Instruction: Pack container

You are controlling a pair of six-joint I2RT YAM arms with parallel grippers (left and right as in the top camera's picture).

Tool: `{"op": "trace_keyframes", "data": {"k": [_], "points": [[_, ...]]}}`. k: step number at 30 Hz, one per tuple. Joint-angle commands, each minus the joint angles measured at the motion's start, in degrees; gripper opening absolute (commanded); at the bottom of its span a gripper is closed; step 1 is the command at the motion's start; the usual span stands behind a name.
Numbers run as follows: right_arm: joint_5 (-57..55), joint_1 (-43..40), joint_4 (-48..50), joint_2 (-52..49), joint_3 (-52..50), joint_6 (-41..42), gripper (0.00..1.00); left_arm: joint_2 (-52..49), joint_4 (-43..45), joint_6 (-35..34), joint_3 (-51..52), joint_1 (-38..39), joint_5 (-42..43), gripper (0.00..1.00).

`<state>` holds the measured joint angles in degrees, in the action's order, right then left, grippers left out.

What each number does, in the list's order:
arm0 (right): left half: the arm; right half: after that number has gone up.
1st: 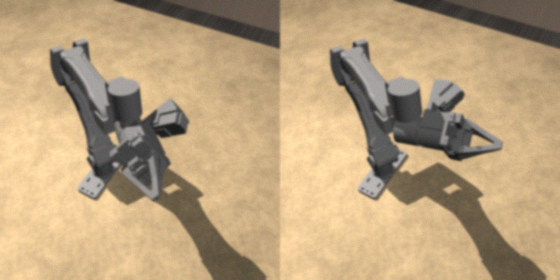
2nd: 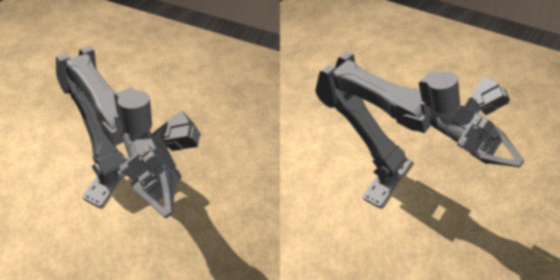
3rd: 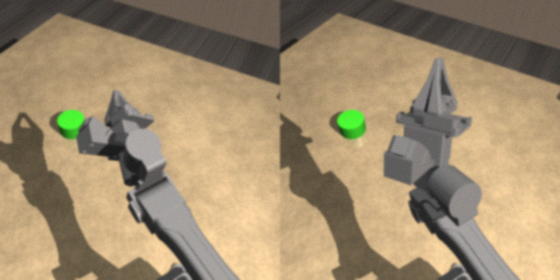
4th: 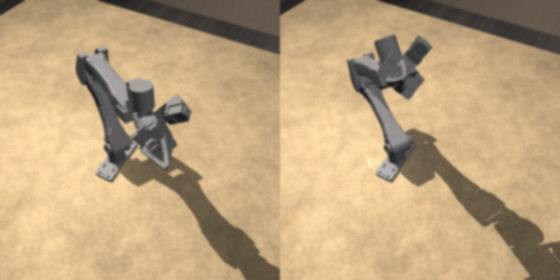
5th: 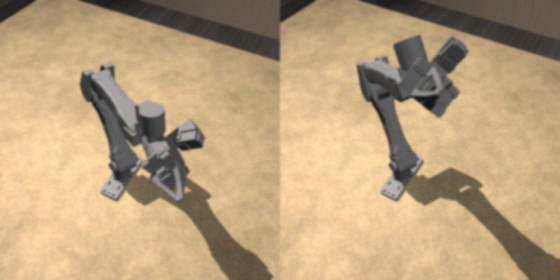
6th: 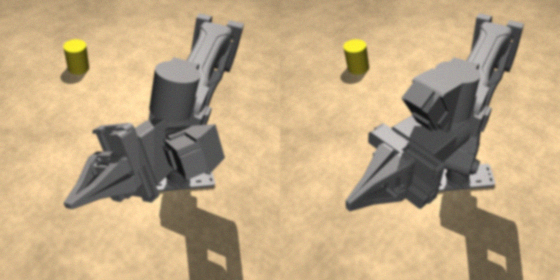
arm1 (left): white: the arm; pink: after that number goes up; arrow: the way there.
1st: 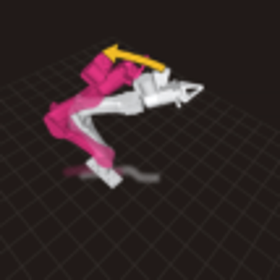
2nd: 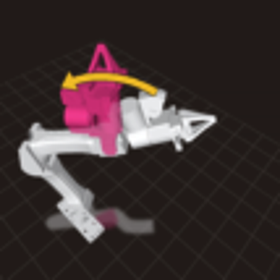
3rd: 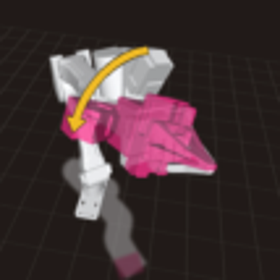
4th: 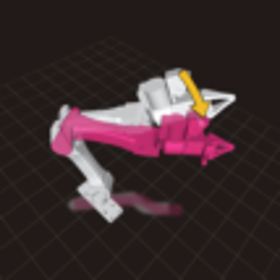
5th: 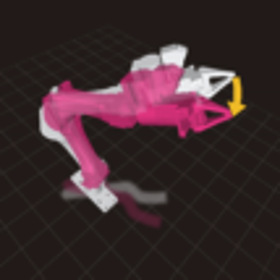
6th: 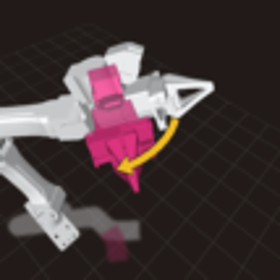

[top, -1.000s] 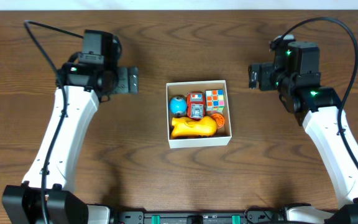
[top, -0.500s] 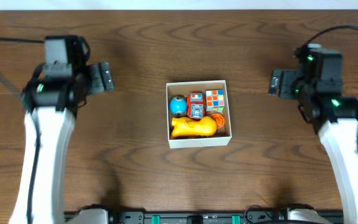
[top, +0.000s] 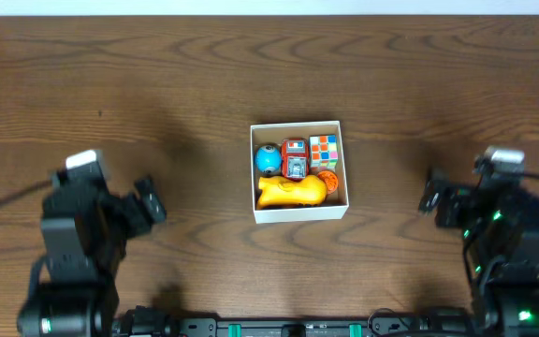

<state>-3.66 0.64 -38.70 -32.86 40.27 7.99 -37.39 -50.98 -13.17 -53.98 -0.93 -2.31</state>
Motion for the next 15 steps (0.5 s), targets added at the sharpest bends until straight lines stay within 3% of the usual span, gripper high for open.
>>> {"op": "trace_keyframes", "data": {"k": [1, 15], "points": [[-0.7, -0.3, -0.9, 3.9, -4.5, 3.9, 0.99, 5.8, -0.2, -4.8, 5.0, 0.0, -0.1, 0.98], [-0.6, -0.3, -1.0, 4.8, -6.7, 5.2, 0.99, 7.7, -0.6, -4.9, 8.0, 0.0, -0.1, 0.98]]}}
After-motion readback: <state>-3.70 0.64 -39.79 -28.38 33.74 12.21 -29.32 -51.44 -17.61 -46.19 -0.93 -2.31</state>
